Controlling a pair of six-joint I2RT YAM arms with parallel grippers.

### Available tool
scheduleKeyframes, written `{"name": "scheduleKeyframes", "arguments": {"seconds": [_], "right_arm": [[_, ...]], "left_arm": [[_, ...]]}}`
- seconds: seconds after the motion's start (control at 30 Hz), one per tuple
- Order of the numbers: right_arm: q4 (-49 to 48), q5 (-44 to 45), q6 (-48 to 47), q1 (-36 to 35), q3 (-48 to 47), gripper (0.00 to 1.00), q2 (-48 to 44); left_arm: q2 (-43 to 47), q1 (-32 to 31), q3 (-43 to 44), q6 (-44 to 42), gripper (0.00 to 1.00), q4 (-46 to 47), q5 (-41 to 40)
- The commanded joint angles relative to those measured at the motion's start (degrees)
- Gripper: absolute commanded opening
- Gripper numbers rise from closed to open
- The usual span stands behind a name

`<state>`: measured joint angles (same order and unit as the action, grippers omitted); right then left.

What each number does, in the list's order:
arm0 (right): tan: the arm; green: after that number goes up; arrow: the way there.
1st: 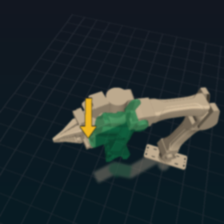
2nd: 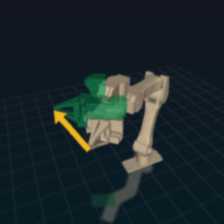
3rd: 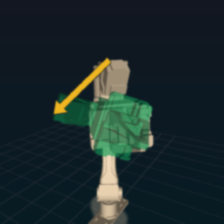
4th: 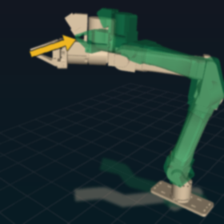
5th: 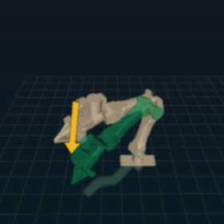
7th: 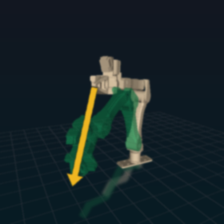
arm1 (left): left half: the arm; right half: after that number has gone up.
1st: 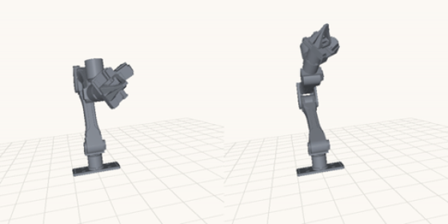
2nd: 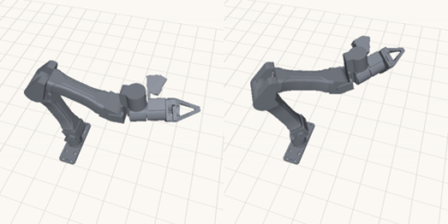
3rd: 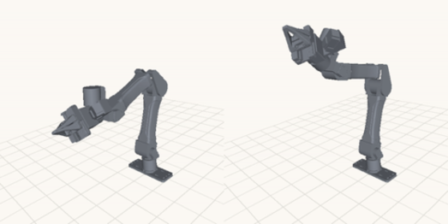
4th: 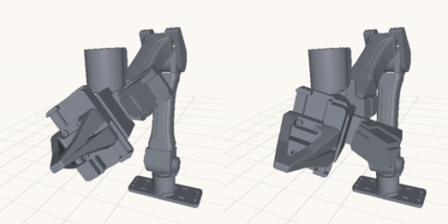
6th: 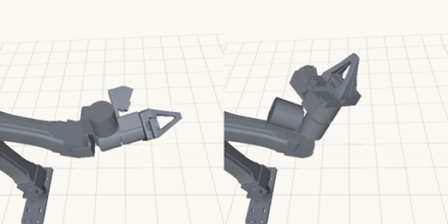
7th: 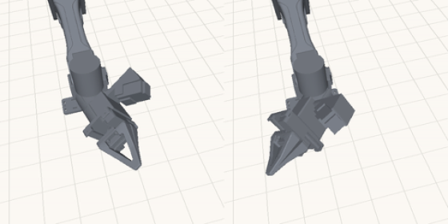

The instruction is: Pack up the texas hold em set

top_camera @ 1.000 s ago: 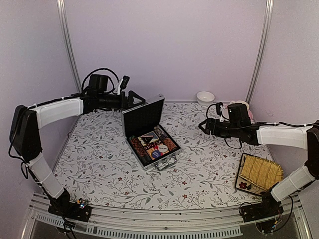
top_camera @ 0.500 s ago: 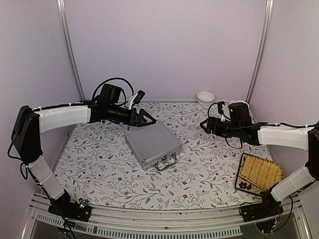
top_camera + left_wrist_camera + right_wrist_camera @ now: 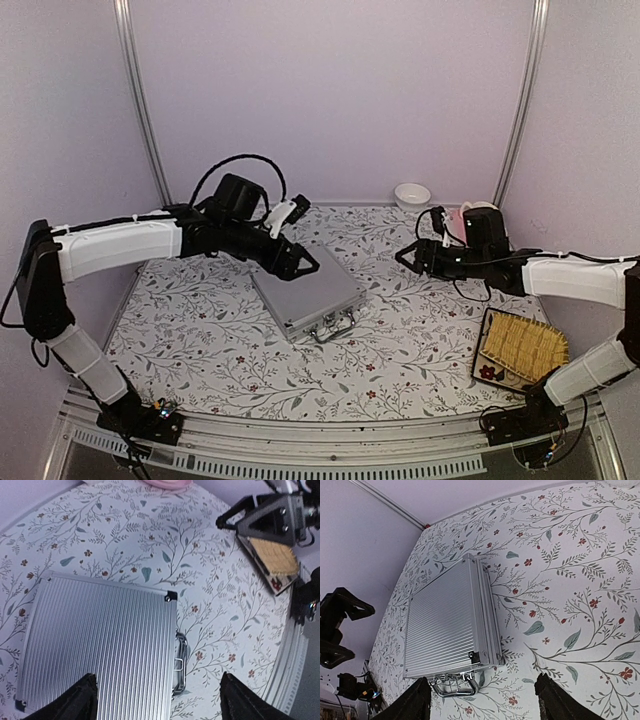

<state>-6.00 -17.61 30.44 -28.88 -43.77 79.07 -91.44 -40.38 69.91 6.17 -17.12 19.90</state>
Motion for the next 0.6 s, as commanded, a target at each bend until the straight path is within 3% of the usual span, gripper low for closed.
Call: {"name": "scheduleKeyframes", "arguments": {"seconds": [0.0, 0.27, 0.37, 0.57], "right_arm": [[-3.0, -8.7, 5.6, -2.7, 2.8, 0.70, -0.5], [-11.6, -10.0, 14.3, -13.8, 1.8, 0.62, 9.3], [-13.9, -10.4, 14.1, -16.5, -1.0, 0.68, 14.1], [-15.7, -10.6, 12.1, -18.4, -5.7, 0.69, 22.0]], "left_arm": [[-5.4, -6.3, 2.6, -6.6, 0.79, -11.3, -13.1], [-8.2, -6.8, -0.6, -5.5, 0.63, -7.7, -14.1], [-9.5, -6.7, -1.6, -5.5, 0.58, -7.2, -15.4], [-9.2, -6.6, -4.4, -5.7, 0.54, -7.9, -18.8]]}}
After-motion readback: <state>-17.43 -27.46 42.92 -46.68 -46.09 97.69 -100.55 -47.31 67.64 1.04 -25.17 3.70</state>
